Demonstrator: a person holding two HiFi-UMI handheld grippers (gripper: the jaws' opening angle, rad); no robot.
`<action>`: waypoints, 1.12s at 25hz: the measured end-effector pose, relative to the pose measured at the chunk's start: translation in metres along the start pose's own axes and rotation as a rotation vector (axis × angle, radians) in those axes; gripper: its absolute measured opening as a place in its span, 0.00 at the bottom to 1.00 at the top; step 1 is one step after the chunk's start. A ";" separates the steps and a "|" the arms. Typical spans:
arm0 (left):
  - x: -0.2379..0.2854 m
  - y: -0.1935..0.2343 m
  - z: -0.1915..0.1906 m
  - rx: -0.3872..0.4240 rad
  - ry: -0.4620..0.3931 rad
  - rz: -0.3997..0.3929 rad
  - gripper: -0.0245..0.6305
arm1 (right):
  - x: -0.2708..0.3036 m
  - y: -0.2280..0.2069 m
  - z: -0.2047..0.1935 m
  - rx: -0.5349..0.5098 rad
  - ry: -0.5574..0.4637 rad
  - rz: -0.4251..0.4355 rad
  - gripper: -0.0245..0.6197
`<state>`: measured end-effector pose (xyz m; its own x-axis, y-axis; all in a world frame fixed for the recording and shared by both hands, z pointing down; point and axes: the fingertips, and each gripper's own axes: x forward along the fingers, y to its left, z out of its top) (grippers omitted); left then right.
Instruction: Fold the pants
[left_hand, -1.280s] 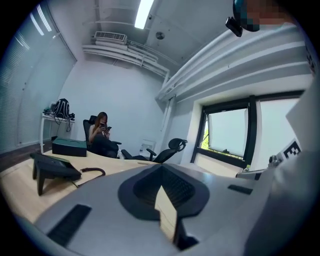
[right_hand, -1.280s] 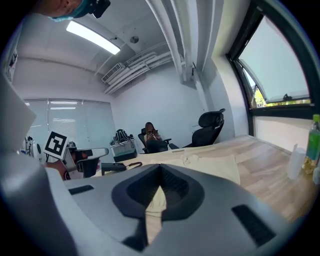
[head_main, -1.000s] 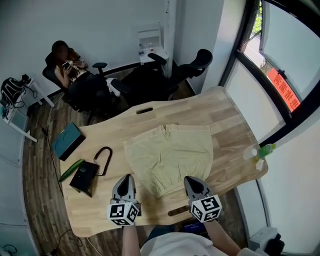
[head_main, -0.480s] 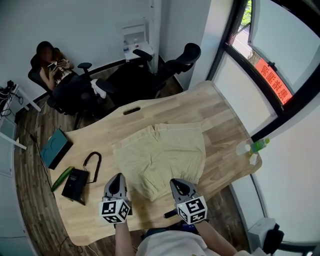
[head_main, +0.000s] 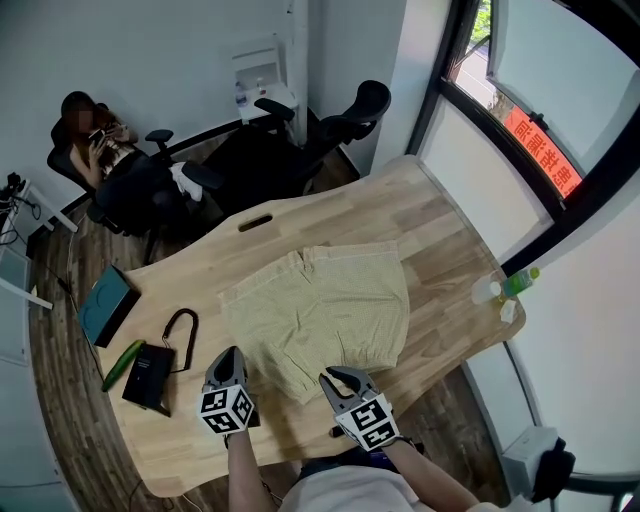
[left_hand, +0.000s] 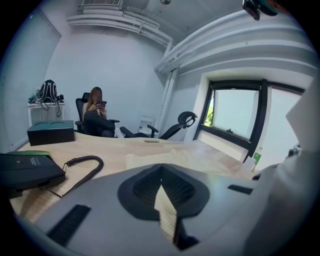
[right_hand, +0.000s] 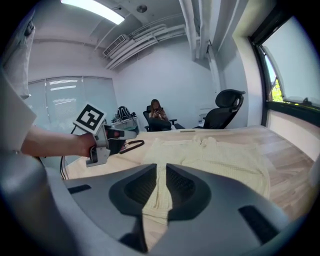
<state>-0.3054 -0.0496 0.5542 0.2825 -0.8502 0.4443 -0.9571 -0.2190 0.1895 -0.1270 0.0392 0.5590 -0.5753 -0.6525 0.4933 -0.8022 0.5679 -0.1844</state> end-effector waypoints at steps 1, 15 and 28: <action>0.004 0.005 -0.005 -0.002 0.013 0.016 0.04 | 0.003 0.005 -0.005 -0.003 0.014 0.020 0.12; 0.070 0.065 -0.061 -0.114 0.266 0.134 0.27 | 0.060 0.077 -0.082 -0.215 0.263 0.233 0.36; 0.095 0.073 -0.075 -0.107 0.390 0.124 0.30 | 0.071 0.075 -0.110 -0.311 0.389 0.193 0.36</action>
<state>-0.3441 -0.1103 0.6760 0.1885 -0.6174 0.7638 -0.9792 -0.0583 0.1945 -0.2107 0.0907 0.6742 -0.5588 -0.3203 0.7649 -0.5683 0.8197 -0.0719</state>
